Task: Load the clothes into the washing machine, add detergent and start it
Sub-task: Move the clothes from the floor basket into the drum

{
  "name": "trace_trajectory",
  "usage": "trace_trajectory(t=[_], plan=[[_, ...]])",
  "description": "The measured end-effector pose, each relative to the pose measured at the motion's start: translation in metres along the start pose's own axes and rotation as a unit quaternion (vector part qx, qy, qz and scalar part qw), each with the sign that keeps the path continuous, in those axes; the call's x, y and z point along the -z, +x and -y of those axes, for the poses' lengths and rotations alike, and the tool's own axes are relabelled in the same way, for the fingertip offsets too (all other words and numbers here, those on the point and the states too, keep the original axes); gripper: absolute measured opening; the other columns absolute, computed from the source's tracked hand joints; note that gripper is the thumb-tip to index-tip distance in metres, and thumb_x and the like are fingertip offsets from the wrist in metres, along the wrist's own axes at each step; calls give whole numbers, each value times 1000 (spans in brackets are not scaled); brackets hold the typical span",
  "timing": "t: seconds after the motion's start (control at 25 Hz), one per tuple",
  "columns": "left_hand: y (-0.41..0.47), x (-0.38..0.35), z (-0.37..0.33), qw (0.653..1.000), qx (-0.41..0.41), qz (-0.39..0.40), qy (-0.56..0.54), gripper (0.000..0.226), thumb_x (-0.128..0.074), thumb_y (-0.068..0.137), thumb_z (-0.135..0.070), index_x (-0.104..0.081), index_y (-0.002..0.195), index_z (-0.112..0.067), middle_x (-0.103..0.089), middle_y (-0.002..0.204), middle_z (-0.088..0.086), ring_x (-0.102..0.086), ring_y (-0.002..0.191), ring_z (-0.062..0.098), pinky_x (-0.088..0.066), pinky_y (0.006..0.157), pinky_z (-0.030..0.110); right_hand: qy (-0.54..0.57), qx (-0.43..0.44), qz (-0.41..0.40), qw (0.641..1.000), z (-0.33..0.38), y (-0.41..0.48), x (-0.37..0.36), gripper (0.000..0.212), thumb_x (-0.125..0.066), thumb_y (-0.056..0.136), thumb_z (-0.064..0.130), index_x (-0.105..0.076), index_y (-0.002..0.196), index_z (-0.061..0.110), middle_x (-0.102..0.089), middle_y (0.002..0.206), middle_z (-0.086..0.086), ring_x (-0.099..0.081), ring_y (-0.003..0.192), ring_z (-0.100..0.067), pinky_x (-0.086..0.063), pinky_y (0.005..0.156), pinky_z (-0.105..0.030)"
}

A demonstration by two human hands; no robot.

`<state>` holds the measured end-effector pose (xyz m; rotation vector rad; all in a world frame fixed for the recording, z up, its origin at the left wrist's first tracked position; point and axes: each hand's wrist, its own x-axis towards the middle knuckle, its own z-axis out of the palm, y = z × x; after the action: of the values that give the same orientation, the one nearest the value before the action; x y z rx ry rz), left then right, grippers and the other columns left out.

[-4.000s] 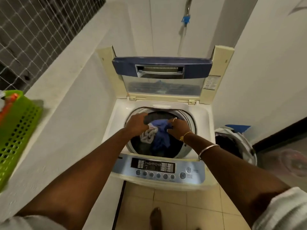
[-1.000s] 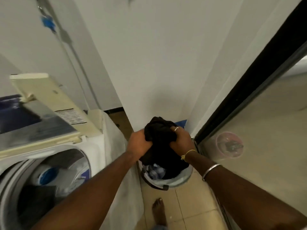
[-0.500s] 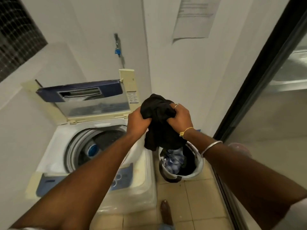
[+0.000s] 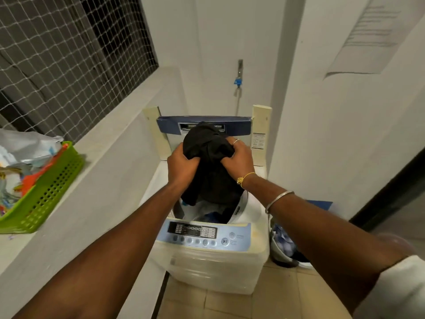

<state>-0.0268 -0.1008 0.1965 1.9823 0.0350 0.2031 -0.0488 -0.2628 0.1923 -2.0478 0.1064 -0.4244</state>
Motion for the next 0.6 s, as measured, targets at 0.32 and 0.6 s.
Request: trace_trajectory(t=[0.32, 0.6], plan=[[54, 1, 142, 954, 121, 251, 114, 76, -79, 78, -20, -39, 143, -17, -54, 136, 6, -54, 123, 26, -42, 100, 31, -116, -186, 172, 961, -101, 8, -110, 61, -74, 81, 20, -52, 137, 14, -59, 133, -11, -55, 123, -29, -41, 103, -33], [78, -22, 217, 900, 105, 355, 232, 33, -57, 95, -16, -56, 127, -15, -65, 114, 16, -61, 82, 20, -48, 62, 26, -161, -274, 231, 920, -158, 10, -150, 68, -74, 85, 21, -43, 145, 14, -54, 139, -12, -52, 128, -28, -40, 105, -30]])
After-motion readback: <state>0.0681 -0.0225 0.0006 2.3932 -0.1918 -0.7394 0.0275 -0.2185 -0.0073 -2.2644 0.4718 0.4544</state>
